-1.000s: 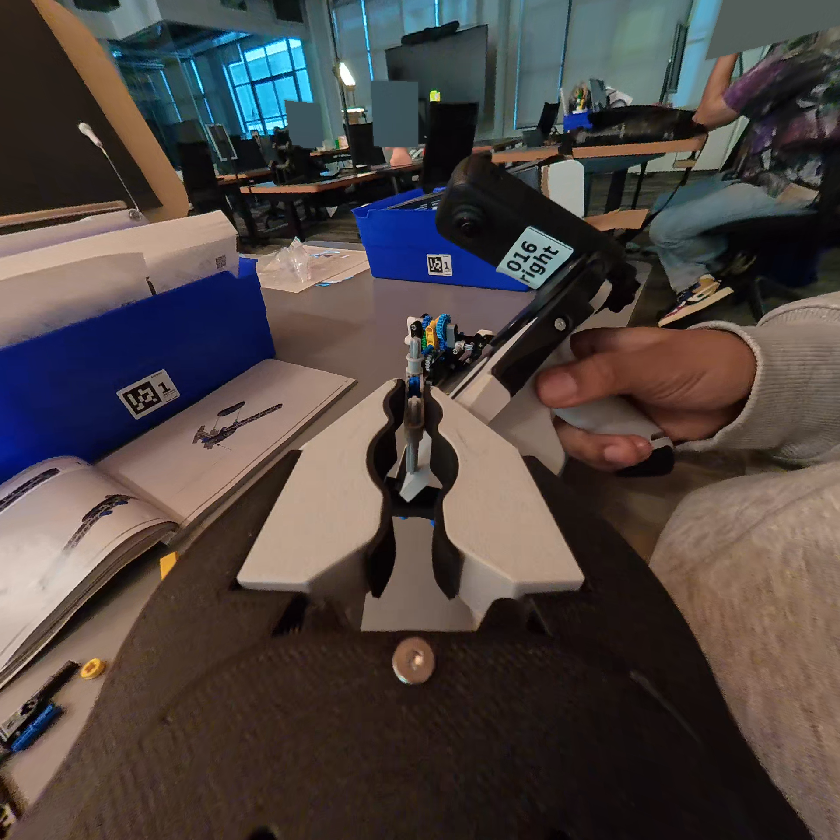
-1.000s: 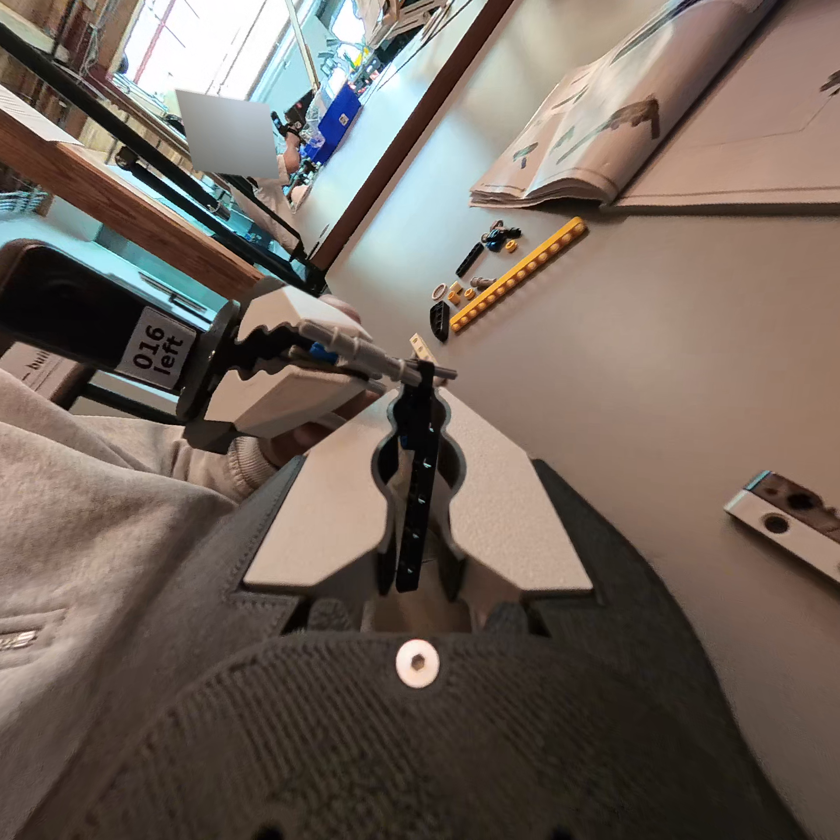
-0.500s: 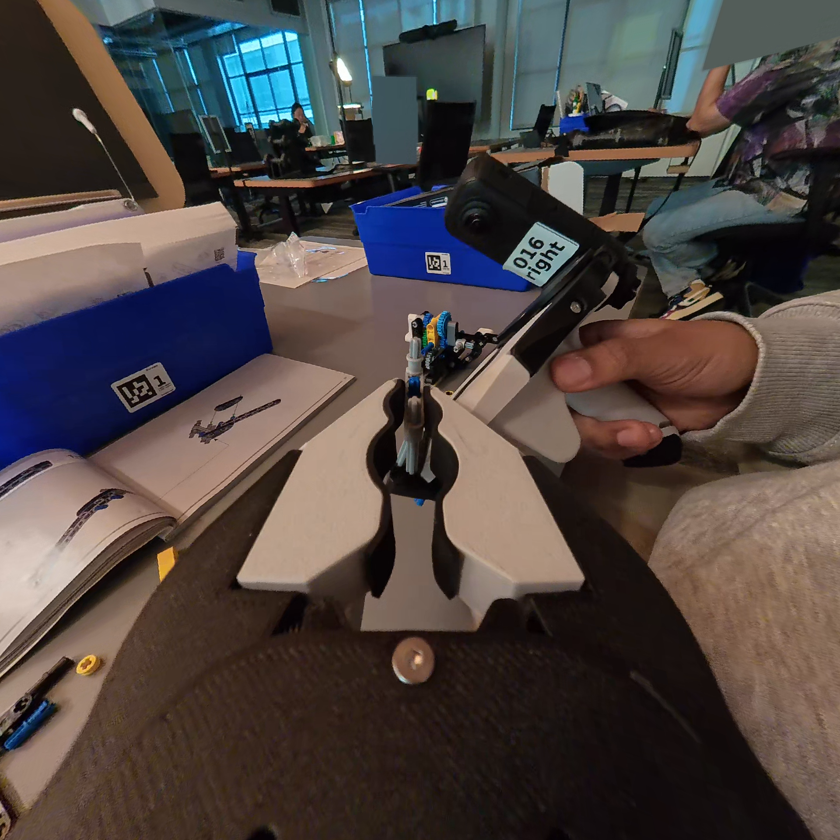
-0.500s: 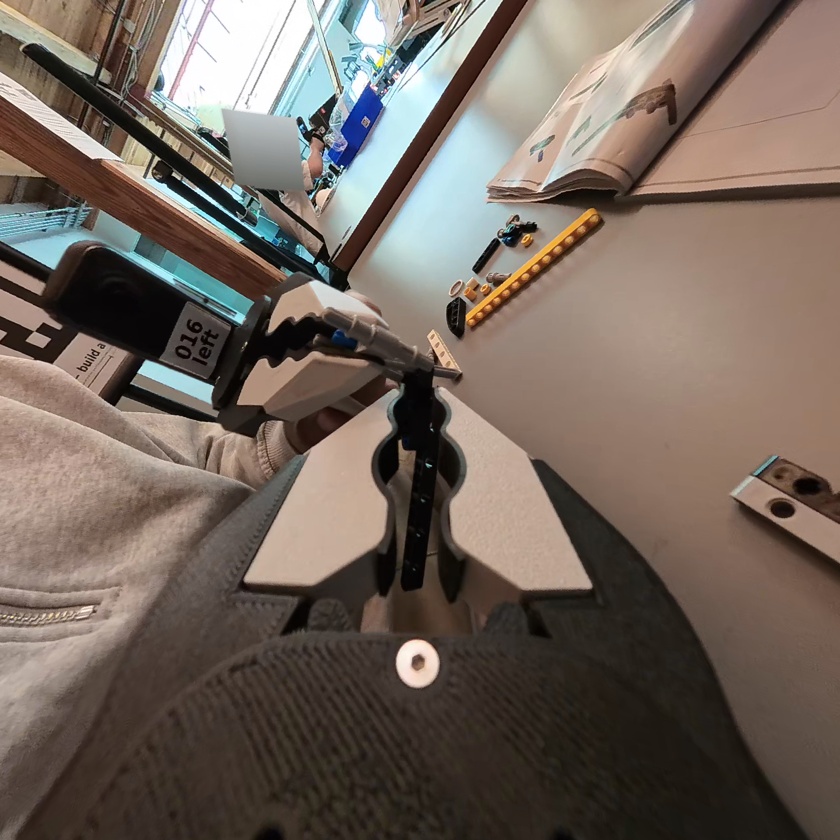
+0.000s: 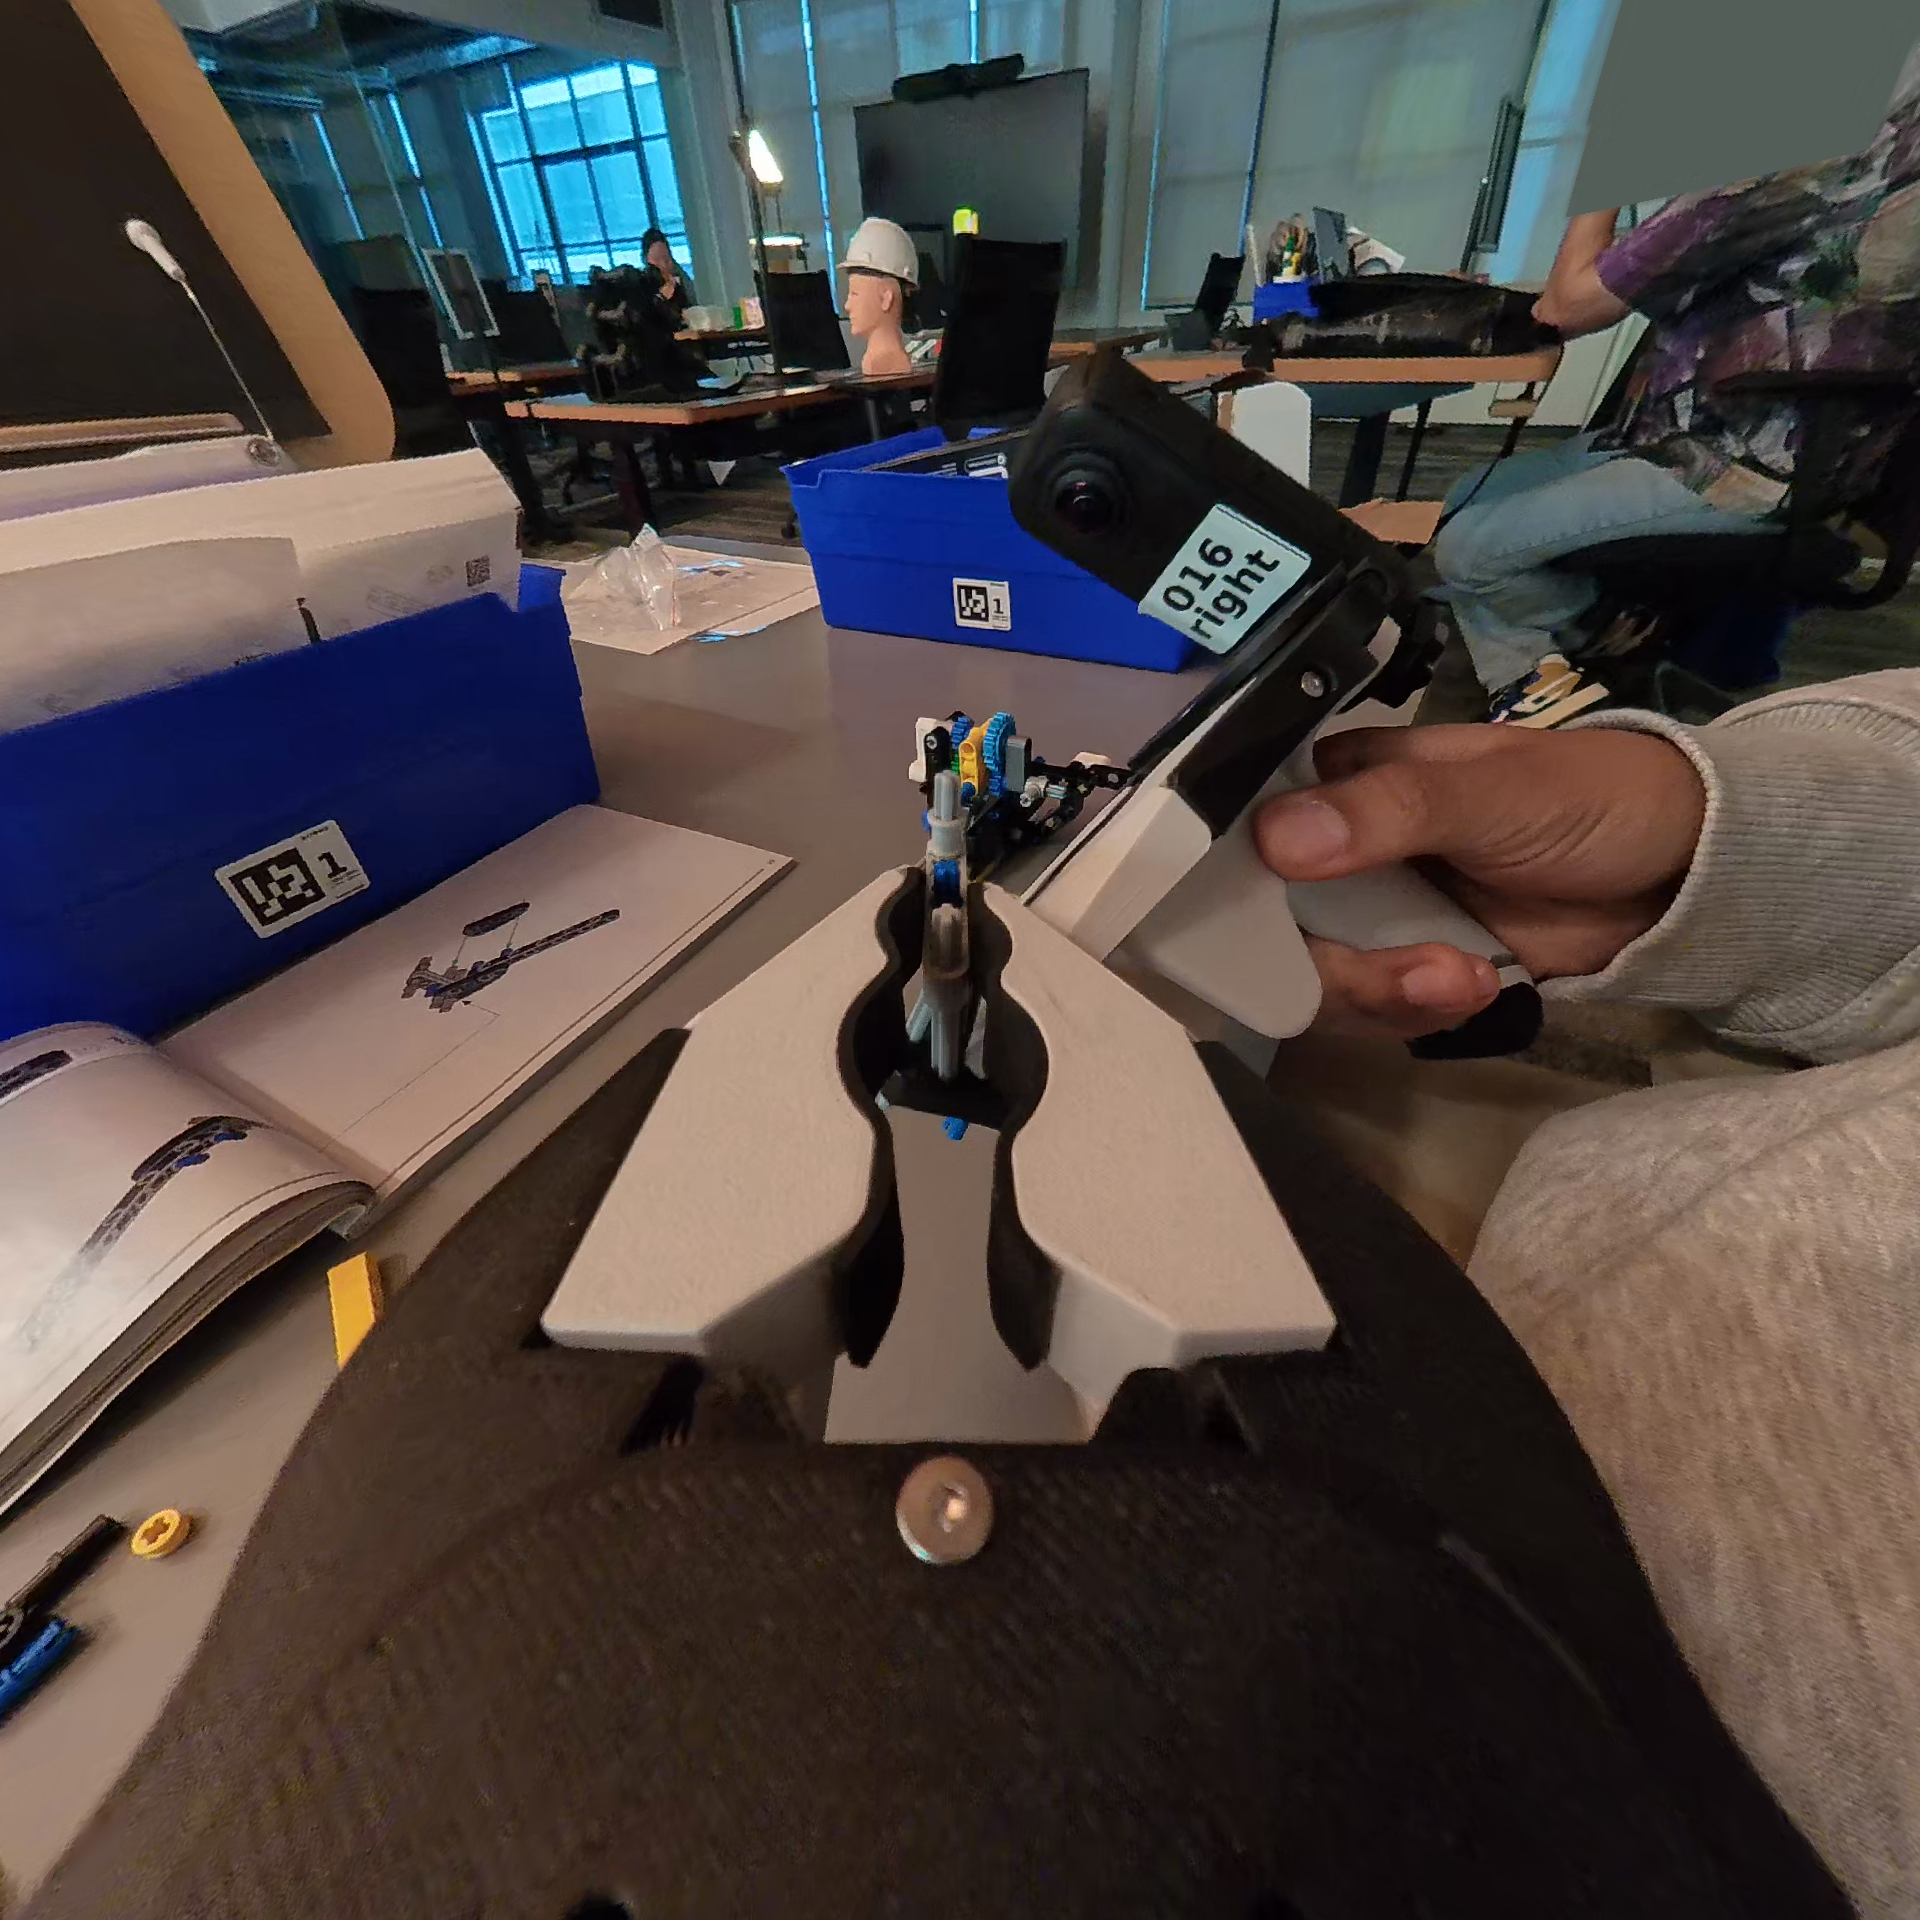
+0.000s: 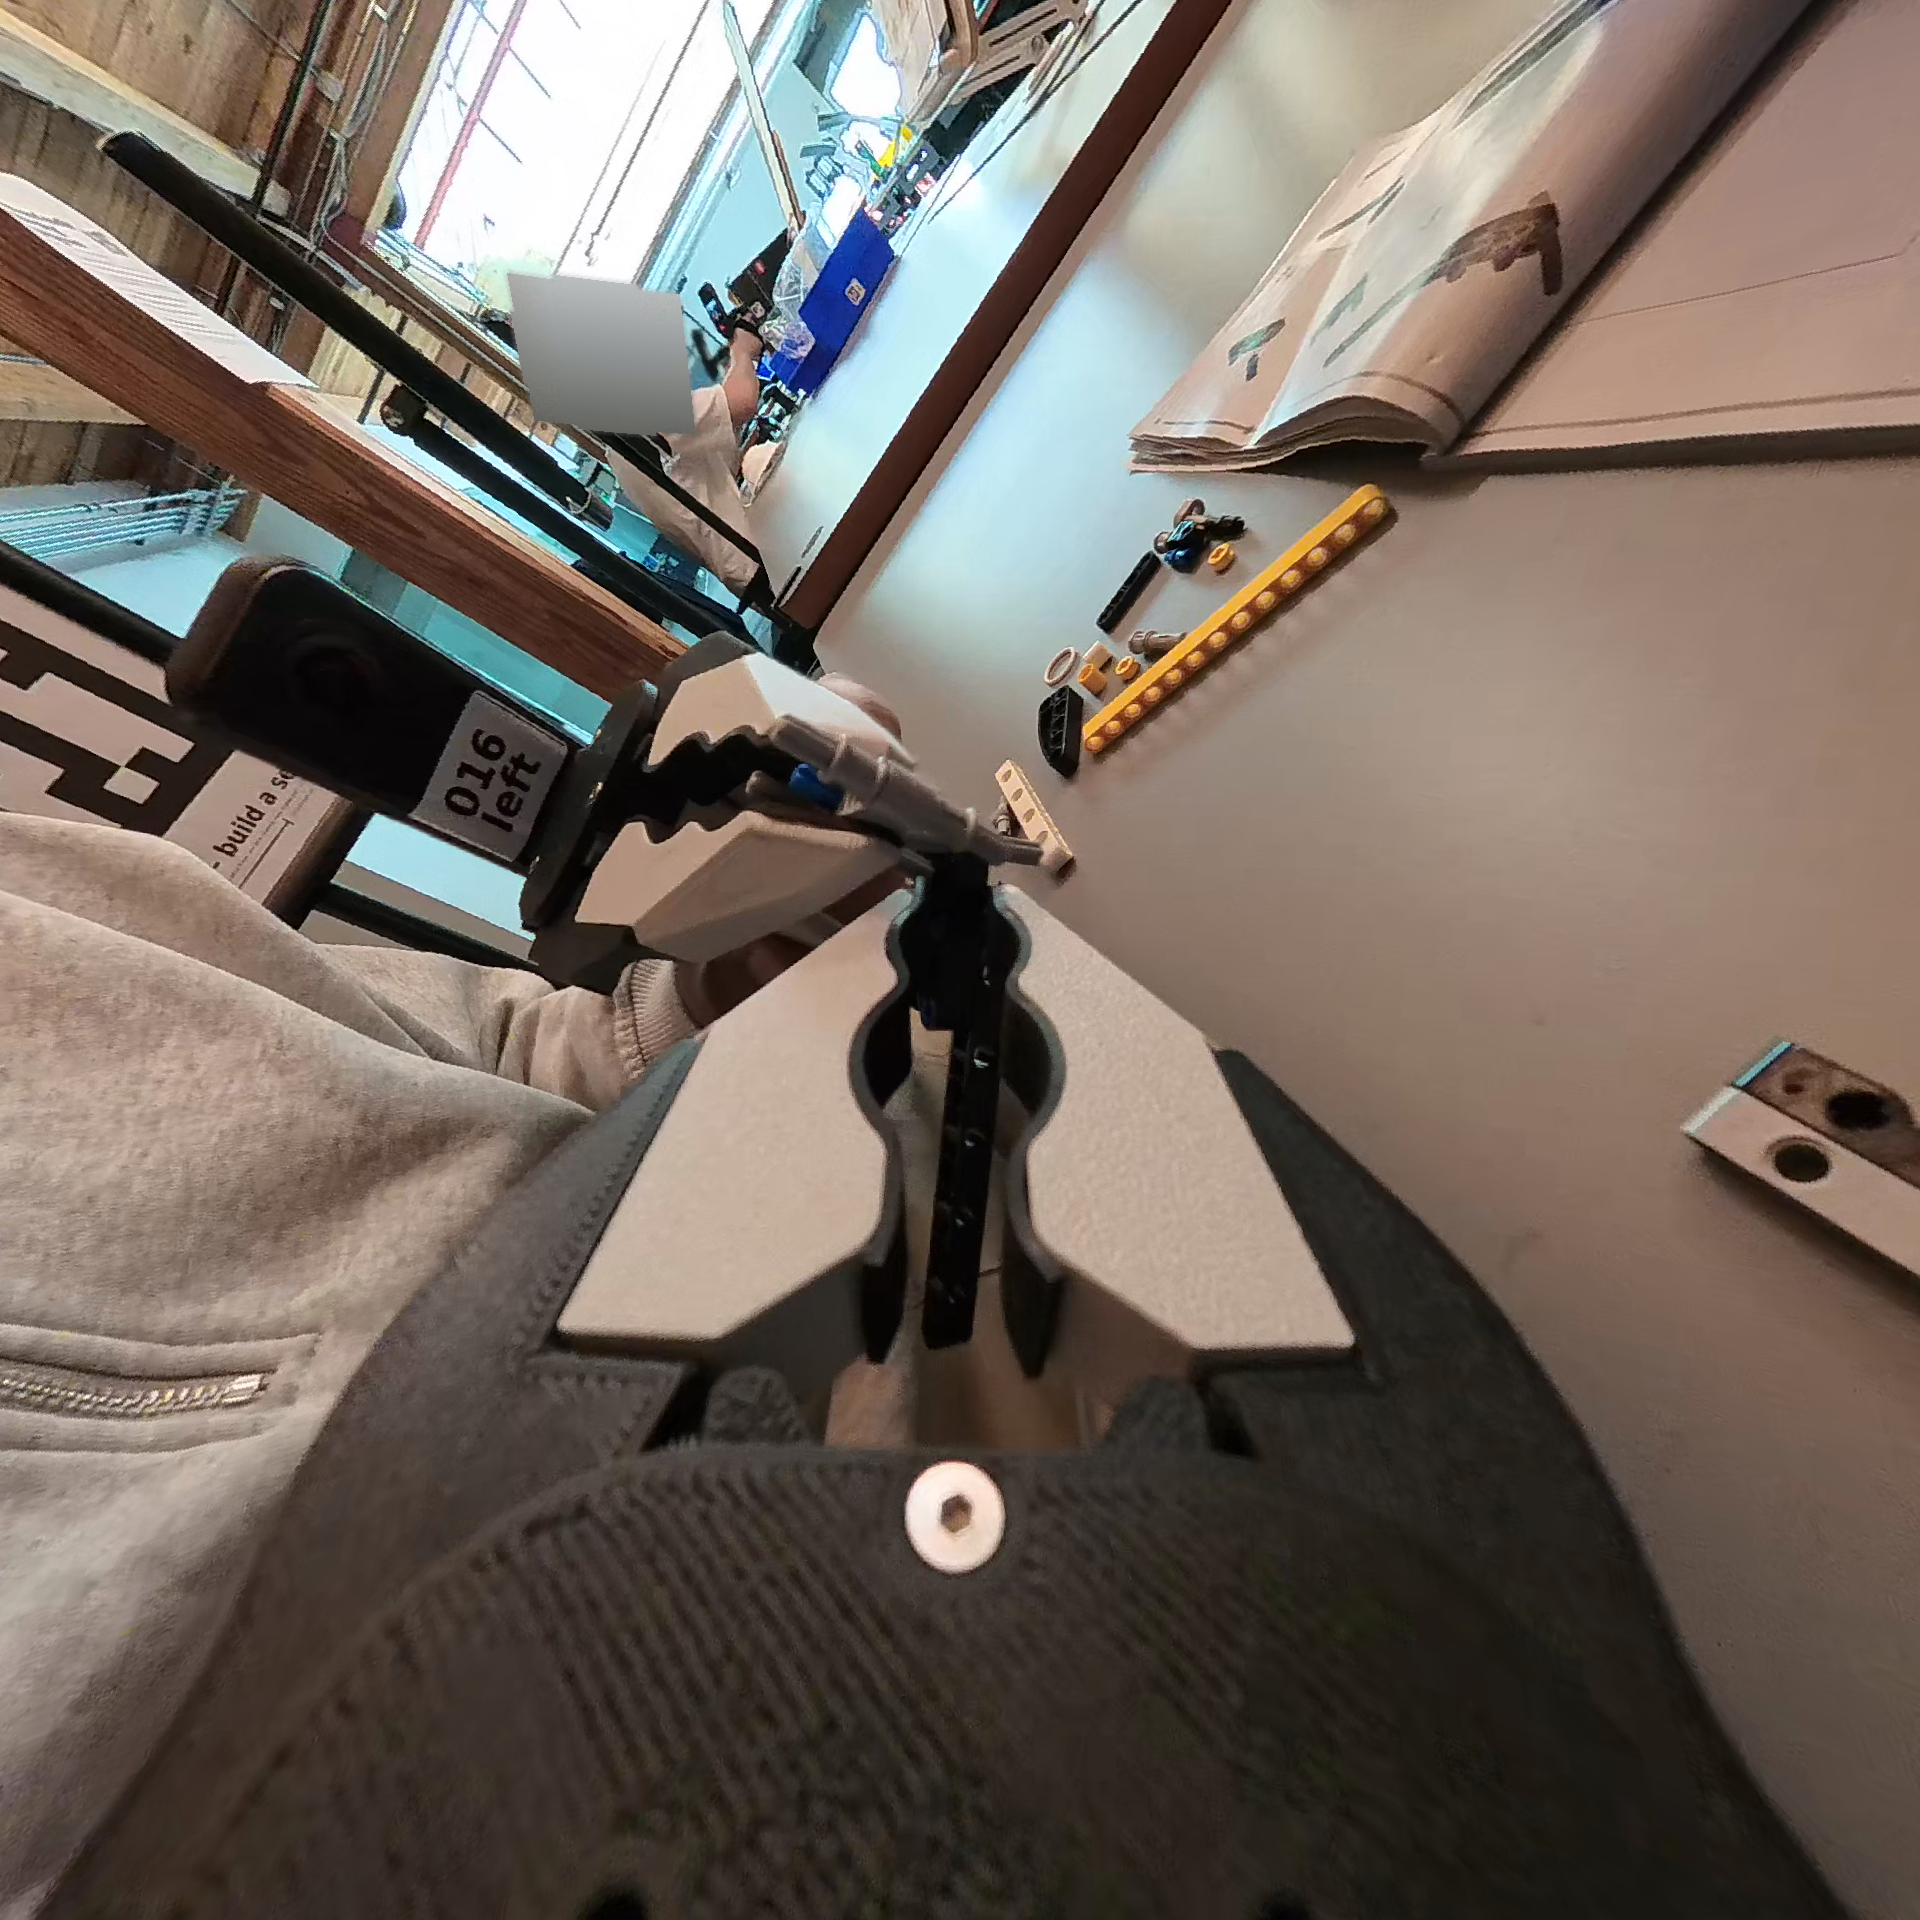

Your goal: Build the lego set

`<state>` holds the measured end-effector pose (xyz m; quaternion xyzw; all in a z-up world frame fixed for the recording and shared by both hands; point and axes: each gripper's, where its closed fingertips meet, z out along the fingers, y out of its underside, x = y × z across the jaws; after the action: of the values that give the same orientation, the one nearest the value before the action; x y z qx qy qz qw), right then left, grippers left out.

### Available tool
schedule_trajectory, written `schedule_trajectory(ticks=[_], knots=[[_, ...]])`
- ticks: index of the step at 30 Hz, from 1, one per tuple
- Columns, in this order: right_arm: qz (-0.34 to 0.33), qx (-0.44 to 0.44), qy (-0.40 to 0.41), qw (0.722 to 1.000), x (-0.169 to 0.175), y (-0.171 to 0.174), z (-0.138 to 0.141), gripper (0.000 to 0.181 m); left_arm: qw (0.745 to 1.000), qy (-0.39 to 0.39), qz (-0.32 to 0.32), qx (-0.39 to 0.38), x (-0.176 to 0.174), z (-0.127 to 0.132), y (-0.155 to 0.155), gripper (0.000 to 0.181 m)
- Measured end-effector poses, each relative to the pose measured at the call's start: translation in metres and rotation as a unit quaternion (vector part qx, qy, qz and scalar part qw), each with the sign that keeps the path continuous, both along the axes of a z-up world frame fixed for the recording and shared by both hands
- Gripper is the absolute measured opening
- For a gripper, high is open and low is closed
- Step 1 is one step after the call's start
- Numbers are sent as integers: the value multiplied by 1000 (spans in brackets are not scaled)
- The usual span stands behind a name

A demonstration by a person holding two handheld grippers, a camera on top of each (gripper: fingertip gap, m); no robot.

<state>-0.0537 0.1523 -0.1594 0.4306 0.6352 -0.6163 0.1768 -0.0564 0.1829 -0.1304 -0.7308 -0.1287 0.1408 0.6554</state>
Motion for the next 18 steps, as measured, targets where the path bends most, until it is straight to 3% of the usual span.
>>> schedule_trajectory(ticks=[18], knots=[[34, -64, -65, 995, 7, 2, 1, 8, 1000, -7, -28, 5, 7, 0, 4, 4]])
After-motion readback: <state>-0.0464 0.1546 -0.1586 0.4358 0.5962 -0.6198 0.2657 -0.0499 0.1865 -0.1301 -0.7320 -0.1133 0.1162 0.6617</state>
